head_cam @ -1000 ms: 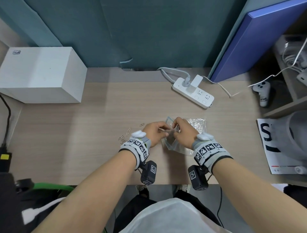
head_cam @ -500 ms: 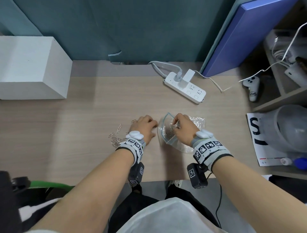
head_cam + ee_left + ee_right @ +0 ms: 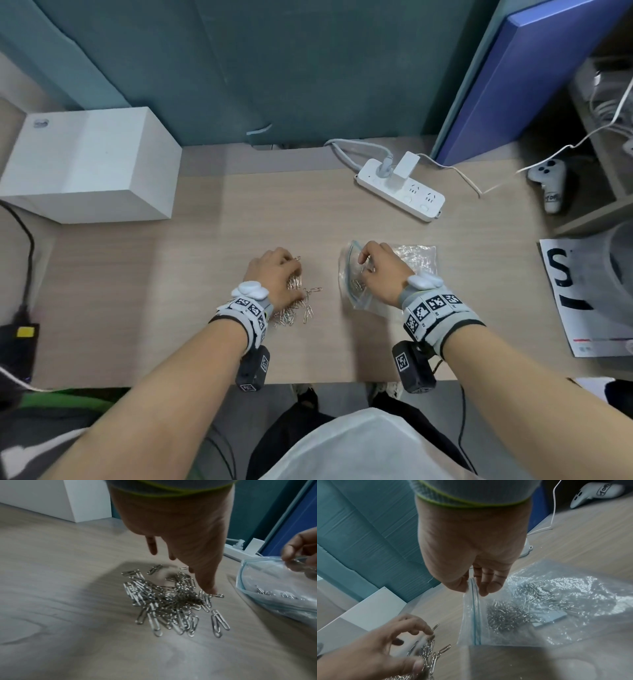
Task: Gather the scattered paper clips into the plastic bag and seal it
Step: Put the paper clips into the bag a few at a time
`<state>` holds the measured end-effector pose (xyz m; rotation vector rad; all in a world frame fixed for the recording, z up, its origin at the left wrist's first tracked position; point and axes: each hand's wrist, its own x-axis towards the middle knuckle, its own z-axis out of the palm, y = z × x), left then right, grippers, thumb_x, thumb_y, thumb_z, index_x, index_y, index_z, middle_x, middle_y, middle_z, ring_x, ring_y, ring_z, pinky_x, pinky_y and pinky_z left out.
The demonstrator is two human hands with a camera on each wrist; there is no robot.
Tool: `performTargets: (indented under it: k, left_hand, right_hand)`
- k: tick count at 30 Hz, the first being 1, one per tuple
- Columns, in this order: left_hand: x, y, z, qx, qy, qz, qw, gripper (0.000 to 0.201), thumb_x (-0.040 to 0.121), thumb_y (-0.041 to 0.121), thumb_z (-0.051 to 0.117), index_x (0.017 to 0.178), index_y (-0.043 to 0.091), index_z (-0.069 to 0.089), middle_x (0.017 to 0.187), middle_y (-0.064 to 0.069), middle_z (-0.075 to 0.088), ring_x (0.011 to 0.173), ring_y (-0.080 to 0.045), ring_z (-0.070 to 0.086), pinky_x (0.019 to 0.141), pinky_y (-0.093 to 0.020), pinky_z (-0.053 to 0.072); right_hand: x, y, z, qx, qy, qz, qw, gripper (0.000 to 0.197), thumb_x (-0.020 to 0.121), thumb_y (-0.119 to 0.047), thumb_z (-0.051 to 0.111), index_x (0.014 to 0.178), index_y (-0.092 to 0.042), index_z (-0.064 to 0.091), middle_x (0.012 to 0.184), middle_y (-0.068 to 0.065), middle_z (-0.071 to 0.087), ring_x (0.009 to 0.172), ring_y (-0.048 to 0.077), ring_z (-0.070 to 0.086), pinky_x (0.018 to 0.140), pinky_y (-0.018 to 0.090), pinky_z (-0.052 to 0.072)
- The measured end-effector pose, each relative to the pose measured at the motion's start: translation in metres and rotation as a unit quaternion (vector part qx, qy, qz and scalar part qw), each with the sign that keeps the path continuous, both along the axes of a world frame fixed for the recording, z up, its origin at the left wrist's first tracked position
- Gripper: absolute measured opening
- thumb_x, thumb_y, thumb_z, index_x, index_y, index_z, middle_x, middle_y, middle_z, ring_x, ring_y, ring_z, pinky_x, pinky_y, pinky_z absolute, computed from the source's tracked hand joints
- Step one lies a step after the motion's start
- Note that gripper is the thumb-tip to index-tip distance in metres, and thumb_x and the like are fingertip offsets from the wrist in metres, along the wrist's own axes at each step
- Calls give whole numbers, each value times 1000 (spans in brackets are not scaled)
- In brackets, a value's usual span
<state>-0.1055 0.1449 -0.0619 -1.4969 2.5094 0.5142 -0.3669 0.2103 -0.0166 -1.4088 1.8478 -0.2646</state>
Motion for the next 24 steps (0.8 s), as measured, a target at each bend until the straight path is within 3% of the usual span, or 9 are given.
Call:
performTargets:
  k: [3,5,9,15,19,24]
  left_hand:
    - [9,14,10,36,-52,47,997,92,42,81,70,125,51,44,142,6,33,127,-19,39,95,-47,46]
    - [8,20,7,52,-66,52,995,98,42,74,78,129,54,38,143,4,29,128,-22,38,92,-49,48]
    - [-1,19,-8,54,11,84,995,71,62,52,88,122,42,51,128,1,40,117,-24,43,88,-38,50]
    - [-4,13,-22,62,79,107,989,30,76,13,81,96,24,62,104,2,48,94,-24,52,72,-30,42]
    - [-3,10,-20,69,73,114,988,18,81,13,75,88,23,62,103,2,49,87,-24,55,72,-30,48]
    - [-2,4,-16,85,63,158,982,13,79,16,73,80,27,65,100,4,51,82,-21,58,68,-26,44]
  right_hand:
    - [5,-3,-1,0,1,13,1000,16,90,-15,53,104,-24,53,105,1,51,83,27,59,79,43,51]
    - [6,-3,-2,2,-1,18,1000,16,90,-15,52,104,-24,53,105,0,51,81,26,59,78,43,52]
    - [7,-3,-4,4,-3,23,1000,15,91,-17,54,102,-27,52,103,-2,50,81,25,59,77,43,51]
    - [10,0,-8,4,-1,23,1000,12,94,-20,56,101,-28,52,102,-5,49,77,20,58,68,36,45]
    - [12,1,-7,5,-2,23,1000,13,92,-21,58,100,-30,52,102,-5,50,77,20,59,73,39,49]
    - [13,0,-5,7,-9,23,1000,15,91,-19,57,100,-30,51,102,-5,49,77,21,58,72,38,48]
